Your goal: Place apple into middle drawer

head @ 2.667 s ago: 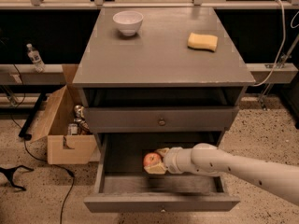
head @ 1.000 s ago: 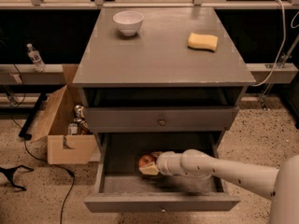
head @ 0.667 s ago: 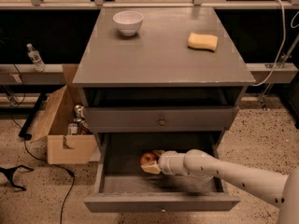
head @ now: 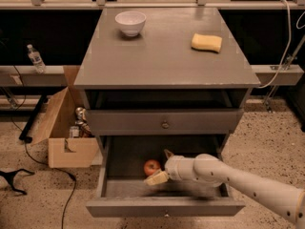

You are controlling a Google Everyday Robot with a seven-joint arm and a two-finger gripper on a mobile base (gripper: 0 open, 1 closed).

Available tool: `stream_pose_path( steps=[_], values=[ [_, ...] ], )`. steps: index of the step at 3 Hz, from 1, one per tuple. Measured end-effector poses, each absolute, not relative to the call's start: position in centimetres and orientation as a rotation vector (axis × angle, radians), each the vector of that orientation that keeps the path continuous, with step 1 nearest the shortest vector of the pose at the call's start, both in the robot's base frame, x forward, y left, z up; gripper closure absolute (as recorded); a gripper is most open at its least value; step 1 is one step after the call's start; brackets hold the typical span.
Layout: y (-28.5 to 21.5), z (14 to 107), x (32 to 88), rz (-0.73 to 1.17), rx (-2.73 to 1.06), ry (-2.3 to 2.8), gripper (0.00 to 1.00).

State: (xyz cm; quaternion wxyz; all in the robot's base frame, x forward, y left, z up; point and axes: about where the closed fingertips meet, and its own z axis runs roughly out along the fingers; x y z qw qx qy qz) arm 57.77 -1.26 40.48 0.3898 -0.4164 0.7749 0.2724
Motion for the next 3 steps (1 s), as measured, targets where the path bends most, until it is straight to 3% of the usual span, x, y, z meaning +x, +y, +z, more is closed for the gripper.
stream_pose_path(
  steps=[1, 3],
  values=[
    [-3.6, 41.4, 57.2, 0.691, -1.062, 1.97, 0.0],
    [-15.5, 45.7, 54.4, 0.644, -0.941, 2.024, 0.0]
  ],
)
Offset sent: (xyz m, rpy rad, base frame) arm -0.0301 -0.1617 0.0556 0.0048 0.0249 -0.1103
